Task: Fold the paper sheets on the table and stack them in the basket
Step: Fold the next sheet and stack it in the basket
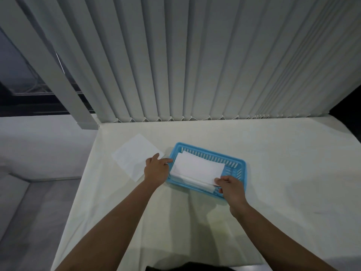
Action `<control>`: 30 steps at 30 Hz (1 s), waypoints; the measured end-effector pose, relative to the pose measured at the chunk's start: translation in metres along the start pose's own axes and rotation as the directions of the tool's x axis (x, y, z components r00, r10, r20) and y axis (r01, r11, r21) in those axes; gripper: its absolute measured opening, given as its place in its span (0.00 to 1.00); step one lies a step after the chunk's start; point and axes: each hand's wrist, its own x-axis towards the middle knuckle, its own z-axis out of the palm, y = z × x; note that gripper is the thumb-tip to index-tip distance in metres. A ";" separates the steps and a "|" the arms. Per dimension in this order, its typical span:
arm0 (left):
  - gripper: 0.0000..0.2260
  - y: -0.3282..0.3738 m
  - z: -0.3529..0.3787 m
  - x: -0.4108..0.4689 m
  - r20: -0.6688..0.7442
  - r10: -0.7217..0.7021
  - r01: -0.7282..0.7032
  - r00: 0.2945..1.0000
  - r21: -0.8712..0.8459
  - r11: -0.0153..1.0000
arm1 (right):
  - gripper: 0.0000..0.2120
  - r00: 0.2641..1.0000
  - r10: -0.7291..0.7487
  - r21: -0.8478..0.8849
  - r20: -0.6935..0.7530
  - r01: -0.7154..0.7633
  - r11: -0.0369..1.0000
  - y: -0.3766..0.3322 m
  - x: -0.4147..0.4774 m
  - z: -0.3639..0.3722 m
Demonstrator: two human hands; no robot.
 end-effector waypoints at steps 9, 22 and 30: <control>0.18 -0.004 0.001 0.009 0.115 0.005 0.002 0.993 -0.056 0.998 | 0.04 1.000 -0.014 -0.029 0.019 0.014 0.999 -0.001 -0.004 -0.004; 0.21 -0.007 0.004 0.012 0.090 0.079 -0.087 0.993 0.080 0.993 | 0.03 1.000 -0.028 -0.053 0.002 0.028 0.998 -0.006 -0.008 0.005; 0.20 -0.008 0.005 0.014 0.126 0.109 -0.126 0.986 0.134 0.983 | 0.03 0.999 -0.047 -0.098 0.017 0.049 0.994 -0.005 -0.006 0.008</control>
